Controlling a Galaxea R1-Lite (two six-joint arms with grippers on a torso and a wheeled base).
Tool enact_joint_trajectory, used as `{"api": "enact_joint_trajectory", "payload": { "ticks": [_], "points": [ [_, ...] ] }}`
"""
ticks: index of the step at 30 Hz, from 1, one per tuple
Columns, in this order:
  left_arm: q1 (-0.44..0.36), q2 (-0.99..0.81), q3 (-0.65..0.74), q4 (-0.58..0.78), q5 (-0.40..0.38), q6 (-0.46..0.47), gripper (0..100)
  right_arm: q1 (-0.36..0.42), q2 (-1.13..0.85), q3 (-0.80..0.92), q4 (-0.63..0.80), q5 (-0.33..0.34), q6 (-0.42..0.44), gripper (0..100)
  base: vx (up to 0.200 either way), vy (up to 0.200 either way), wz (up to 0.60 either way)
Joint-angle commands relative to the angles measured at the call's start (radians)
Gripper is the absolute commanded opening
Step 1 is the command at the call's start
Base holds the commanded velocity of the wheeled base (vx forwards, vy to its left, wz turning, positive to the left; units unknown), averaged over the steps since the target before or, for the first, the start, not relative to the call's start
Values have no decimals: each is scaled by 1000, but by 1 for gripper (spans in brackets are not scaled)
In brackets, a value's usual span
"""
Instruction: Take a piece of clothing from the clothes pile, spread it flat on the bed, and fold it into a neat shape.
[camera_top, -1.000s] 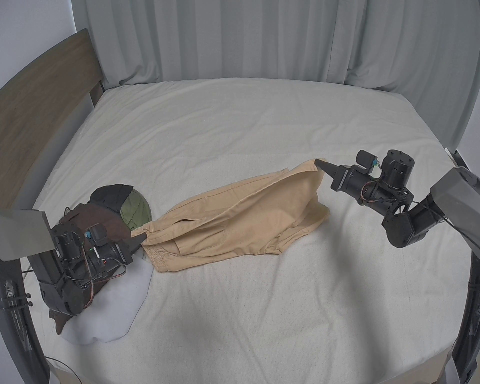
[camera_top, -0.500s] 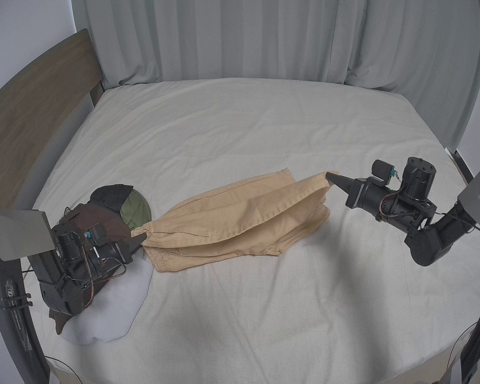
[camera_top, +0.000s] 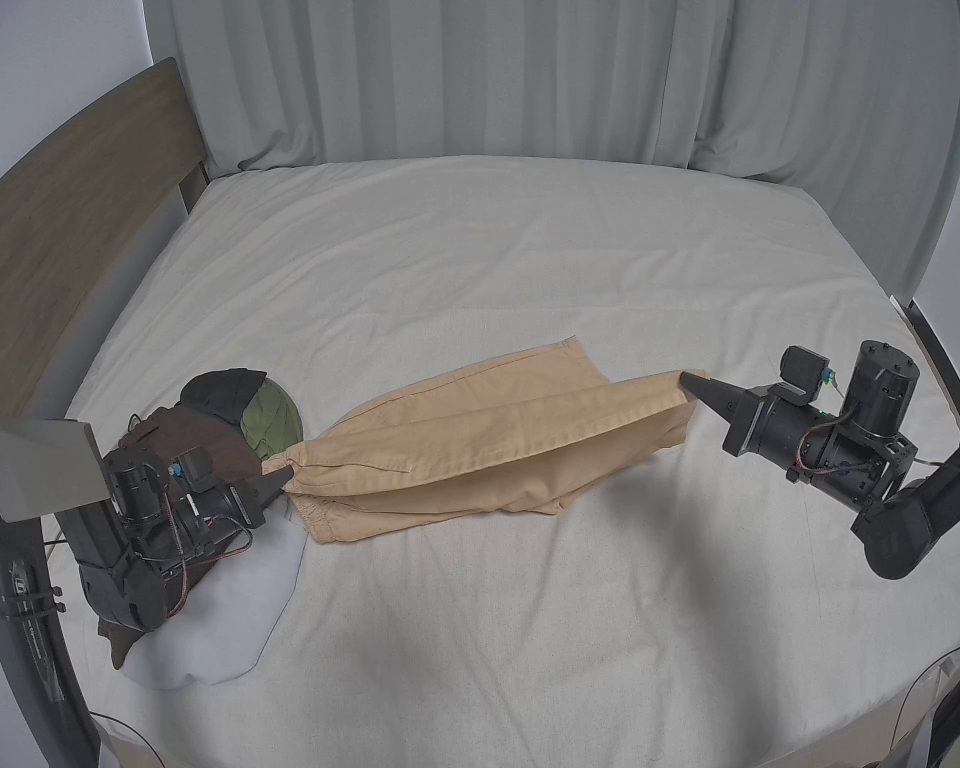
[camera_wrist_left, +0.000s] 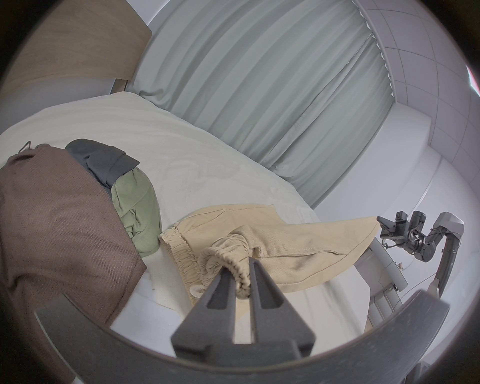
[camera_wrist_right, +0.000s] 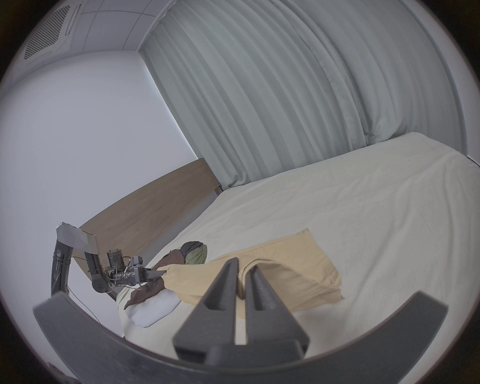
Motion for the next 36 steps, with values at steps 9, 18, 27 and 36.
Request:
{"api": "enact_joint_trajectory", "payload": {
  "ticks": [9,18,27,36],
  "points": [
    [-4,-2,-1,-3,0,0,0,-34,81,-70,0,-15,1,0,0,0,0],
    [-8,-10,-1,-3,0,0,0,-71,279,-265,16,-28,9,0,0,0,0],
    [-7,-4,-12,-3,2,-2,0,-60,372,-479,108,-28,57,0,0,0,0],
    [-10,9,-37,-1,51,-52,0,-51,483,-674,201,-30,58,0,0,0,0]
  ]
}}
